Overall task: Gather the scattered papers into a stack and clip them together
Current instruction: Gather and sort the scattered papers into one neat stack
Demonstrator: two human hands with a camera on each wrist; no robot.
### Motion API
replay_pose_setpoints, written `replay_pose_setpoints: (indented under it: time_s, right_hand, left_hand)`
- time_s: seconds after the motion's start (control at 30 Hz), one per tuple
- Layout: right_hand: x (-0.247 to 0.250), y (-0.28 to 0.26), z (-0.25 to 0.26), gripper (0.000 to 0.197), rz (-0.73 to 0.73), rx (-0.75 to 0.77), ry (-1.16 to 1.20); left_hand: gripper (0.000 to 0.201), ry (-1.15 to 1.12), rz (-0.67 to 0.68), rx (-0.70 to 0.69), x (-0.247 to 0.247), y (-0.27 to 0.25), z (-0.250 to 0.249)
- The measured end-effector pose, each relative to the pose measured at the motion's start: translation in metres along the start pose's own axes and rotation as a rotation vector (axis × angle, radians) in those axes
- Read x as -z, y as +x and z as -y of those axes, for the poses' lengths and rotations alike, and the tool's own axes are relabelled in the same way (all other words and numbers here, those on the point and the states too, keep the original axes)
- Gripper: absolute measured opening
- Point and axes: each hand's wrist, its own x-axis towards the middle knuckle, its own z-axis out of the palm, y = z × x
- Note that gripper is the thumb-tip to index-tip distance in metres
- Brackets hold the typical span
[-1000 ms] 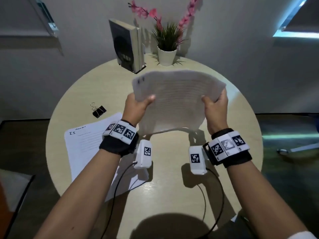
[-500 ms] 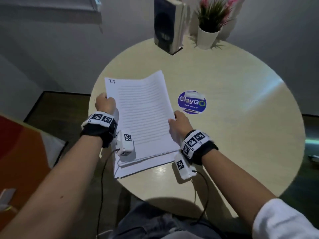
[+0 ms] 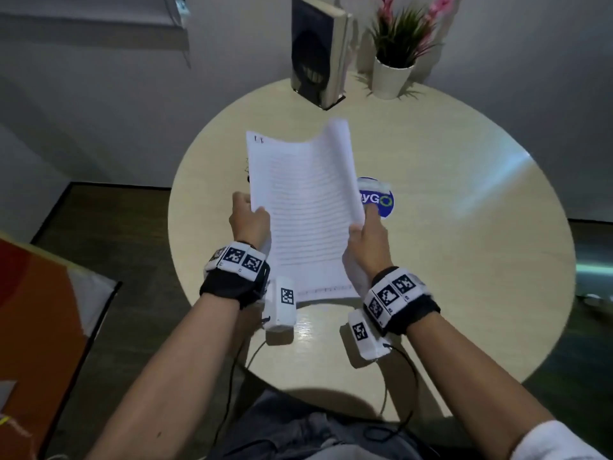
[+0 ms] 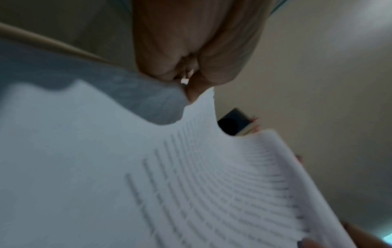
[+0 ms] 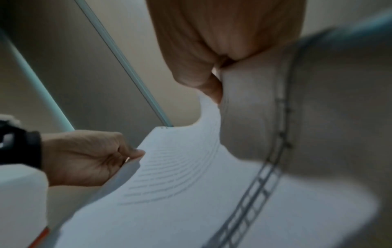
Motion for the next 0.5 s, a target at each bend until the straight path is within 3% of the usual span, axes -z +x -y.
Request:
replay_pose_setpoints:
  time_s: [0.1,0.2,0.3,0.4,0.5]
  right_hand:
    - [0.05,0.015,0.033,0.015,-0.263,0.244,0.079]
    - [0.09,0.023,0.055,0.018,-0.44,0.362,0.195]
    - [0.102,0.017,0.045,0.032,-0.387,0.359,0.352]
    - [0.095,0.007,0.011,0.044,-0.289,0.261,0.42]
    - [0.088,0.005,-0.003,0.033,-0.305,0.164,0.525]
  left_hand:
    - [0.019,-0.357,-0.027,-0.308,-0.001,-0.008,-0.065]
    - [0.032,-0.578,0.122,-0.545,0.003,-0.016,-0.109]
    - [0.046,-0.641,0.281,-0.568,0.006,-0.017,-0.105]
    - [0.05,-0.532,0.422,-0.472,-0.002,-0.016,-0.07]
    - [0.04,-0.334,0.427,-0.49,-0.021,-0.017,-0.056]
